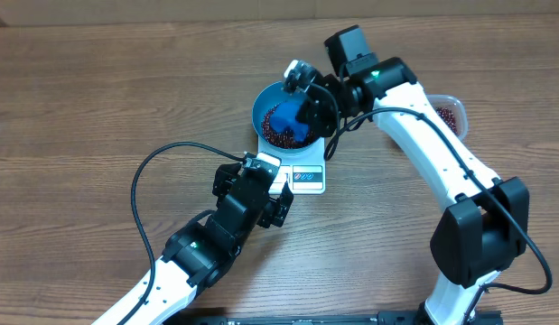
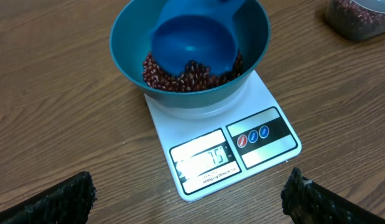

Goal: Scoop item into bowl and weigh 150g on scale
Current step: 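Lower and tilt the scoop into the bowl to add beans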

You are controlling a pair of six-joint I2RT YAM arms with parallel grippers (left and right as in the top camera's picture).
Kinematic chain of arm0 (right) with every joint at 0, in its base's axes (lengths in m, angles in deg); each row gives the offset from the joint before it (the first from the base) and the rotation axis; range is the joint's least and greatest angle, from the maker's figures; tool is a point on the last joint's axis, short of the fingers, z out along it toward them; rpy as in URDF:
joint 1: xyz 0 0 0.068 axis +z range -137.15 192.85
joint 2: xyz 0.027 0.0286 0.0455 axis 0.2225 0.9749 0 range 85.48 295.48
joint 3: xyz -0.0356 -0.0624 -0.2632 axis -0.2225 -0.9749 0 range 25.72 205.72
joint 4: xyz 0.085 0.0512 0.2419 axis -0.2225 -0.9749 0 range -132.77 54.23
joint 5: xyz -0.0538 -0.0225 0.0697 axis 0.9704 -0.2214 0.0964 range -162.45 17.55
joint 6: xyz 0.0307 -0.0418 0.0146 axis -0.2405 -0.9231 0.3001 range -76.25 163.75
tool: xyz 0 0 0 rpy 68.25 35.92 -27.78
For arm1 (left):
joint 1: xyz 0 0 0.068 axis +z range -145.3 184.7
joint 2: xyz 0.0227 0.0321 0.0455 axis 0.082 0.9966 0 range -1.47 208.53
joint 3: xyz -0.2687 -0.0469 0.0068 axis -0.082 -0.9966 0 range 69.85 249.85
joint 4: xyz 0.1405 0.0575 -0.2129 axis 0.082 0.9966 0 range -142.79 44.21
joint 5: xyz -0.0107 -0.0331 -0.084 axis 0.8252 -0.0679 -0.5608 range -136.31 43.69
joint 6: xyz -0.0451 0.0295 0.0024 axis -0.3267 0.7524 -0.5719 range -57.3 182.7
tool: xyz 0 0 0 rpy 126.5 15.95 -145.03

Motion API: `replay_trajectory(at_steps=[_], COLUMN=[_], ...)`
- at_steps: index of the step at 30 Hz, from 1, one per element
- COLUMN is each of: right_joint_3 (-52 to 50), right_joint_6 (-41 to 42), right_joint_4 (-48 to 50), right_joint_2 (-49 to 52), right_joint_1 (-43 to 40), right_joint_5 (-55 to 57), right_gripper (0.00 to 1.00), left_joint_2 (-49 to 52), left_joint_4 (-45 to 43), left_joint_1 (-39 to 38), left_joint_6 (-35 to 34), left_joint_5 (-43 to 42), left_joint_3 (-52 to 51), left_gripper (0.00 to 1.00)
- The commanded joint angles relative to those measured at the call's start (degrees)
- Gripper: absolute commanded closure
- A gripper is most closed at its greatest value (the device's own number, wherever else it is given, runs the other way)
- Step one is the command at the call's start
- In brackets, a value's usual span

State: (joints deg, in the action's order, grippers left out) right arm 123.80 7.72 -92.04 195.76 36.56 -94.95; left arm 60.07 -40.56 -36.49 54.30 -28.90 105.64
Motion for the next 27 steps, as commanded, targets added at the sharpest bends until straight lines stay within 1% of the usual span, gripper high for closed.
replay_trajectory(at_steps=[1,15,20,27], right_joint_3=[-0.3,1.4,3.7,4.4], right_joint_6=[-0.5,0.3,3.2,3.5], right_joint_4=[-0.1,-0.5,-0.4,-1.8], right_joint_2=[0.3,-0.3,-0.7,-1.3], right_joint_1=[0.7,0.5,0.5,0.1], right_joint_5=[-0.7,0.2,1.9,1.9], right_gripper=[0.96,0.96,0.96,0.96], left_joint_2=[0.3,0.3,0.3,0.3], left_joint_4=[0.0,0.0,-0.1,-0.1], left_joint_1=[0.3,0.3,0.3,0.3], left_joint_6=[1.1,1.1,1.1,1.1], left_joint_5=[1.0,1.0,1.0,1.0], left_joint_3=[-0.5,-0.5,-0.5,-0.5], left_gripper=[0.00,0.00,0.00,0.00])
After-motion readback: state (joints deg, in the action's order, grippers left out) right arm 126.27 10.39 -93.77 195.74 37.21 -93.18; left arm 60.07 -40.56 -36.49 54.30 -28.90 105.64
